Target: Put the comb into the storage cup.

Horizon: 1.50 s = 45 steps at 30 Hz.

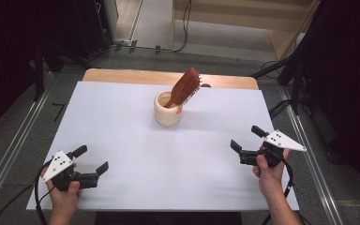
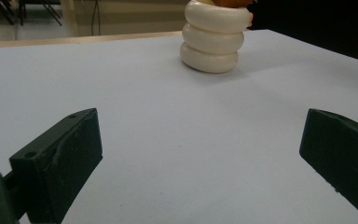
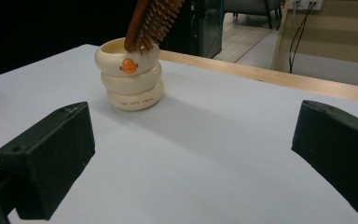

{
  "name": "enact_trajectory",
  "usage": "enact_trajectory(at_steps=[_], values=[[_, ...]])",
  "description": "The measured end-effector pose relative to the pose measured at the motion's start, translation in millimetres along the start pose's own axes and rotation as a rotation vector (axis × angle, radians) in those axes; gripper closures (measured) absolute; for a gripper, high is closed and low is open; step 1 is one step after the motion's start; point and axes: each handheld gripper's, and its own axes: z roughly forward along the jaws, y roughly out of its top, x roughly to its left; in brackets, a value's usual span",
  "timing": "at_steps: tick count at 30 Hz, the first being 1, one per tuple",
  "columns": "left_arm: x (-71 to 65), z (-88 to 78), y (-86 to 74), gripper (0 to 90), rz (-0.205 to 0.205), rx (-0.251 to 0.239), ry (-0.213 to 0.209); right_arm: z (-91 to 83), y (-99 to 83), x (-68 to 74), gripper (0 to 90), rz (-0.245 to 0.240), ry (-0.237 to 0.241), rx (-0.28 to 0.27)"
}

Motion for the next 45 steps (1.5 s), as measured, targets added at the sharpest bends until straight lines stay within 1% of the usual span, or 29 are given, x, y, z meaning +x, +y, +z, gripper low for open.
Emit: enact_trajectory(at_steps=[5, 8, 9, 10, 11, 12, 16, 20, 21, 25, 26, 32, 37, 45], values=[[0.1, -0.2, 0.0, 0.0, 0.000, 0.001, -0.001, -6.6, -3.9, -2.7, 0.0, -0.001, -0.008, 0.005], [0.0, -0.3, 0.0, 0.0, 0.001, 0.000, 0.000, -13.7, -8.0, -6.6, 0.0, -0.003, -0.019, 0.003], [0.1, -0.3, 0.0, 0.0, 0.001, 0.000, 0.000, -13.7, -8.0, -6.6, 0.0, -0.003, -0.019, 0.003], [0.1, -0.4, 0.0, 0.0, 0.001, 0.000, 0.000, -17.9, -10.1, -8.8, 0.0, 0.004, -0.027, 0.000], [0.1, -0.3, 0.0, 0.0, 0.000, 0.000, -0.001, -17.9, -10.1, -8.8, 0.0, 0.004, -0.027, 0.000], [0.0, -0.4, 0.0, 0.0, 0.001, 0.000, 0.000, -22.5, -12.8, -11.2, 0.0, 0.006, -0.030, -0.004], [0.0, -0.3, 0.0, 0.0, 0.000, 0.000, 0.000, -27.7, -16.9, -14.4, 0.0, 0.003, -0.039, -0.001], [-0.1, -0.3, 0.0, 0.0, 0.000, 0.000, 0.000, -34.9, -23.5, -19.5, 0.0, 0.012, -0.053, 0.002], [-0.1, -0.3, 0.0, 0.0, 0.000, 0.000, 0.000, -38.9, -26.9, -22.0, 0.0, 0.025, -0.061, 0.004], [-0.1, -0.3, 0.0, 0.0, 0.000, 0.000, 0.000, -44.2, -31.4, -26.1, 0.0, 0.027, -0.069, 0.004], [-0.1, -0.3, -0.1, 0.0, 0.000, 0.000, 0.000, -48.6, -34.7, -29.3, 0.0, 0.031, -0.080, 0.007], [-0.1, -0.3, 0.0, 0.0, 0.000, -0.001, 0.000, -60.7, -42.7, -37.4, 0.0, 0.040, -0.097, 0.008], [0.0, -0.4, -0.1, 0.0, -0.001, -0.001, 0.001, -66.9, -49.0, -41.4, 0.0, 0.046, -0.106, 0.012], [-0.1, -0.3, -0.1, 0.0, 0.001, 0.000, 0.002, -77.1, -63.1, -49.2, 0.0, 0.067, -0.122, 0.023]])
